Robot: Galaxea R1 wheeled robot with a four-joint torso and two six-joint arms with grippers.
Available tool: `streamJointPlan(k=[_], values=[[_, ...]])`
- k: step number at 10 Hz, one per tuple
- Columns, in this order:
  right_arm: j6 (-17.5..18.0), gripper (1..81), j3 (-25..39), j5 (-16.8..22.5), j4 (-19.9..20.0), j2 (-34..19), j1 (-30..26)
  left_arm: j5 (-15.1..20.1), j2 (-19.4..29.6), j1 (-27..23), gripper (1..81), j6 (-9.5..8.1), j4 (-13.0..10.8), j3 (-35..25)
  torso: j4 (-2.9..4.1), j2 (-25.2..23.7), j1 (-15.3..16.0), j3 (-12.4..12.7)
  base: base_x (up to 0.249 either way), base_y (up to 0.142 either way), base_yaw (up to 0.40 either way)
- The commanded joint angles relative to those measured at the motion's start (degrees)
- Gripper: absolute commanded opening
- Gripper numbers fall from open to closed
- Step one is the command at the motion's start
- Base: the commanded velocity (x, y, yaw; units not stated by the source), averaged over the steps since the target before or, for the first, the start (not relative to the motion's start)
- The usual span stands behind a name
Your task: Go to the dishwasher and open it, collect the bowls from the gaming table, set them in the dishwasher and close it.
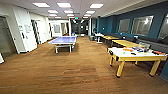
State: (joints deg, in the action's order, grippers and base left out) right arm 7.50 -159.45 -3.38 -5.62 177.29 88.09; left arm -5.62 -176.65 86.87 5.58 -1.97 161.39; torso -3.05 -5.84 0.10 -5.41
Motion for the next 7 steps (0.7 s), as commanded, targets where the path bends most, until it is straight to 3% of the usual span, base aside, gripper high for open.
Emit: streamJointPlan(k=[1,7], values=[[0.0,81.1,-0.1,2.6,-0.4,-0.2,-3.1,2.6,-0.1,-3.1,81.1,-0.22,0.1,0.2,0.0,0.0,0.0,0.0,0.226,0.0,0.0],[-0.1,81.1,0.4,2.4,-0.4,0.4,-2.9,2.7,0.2,-2.9,81.1,-0.22,1.3,0.1,0.0,0.0,0.0,0.0,0.227,0.0,0.0]])
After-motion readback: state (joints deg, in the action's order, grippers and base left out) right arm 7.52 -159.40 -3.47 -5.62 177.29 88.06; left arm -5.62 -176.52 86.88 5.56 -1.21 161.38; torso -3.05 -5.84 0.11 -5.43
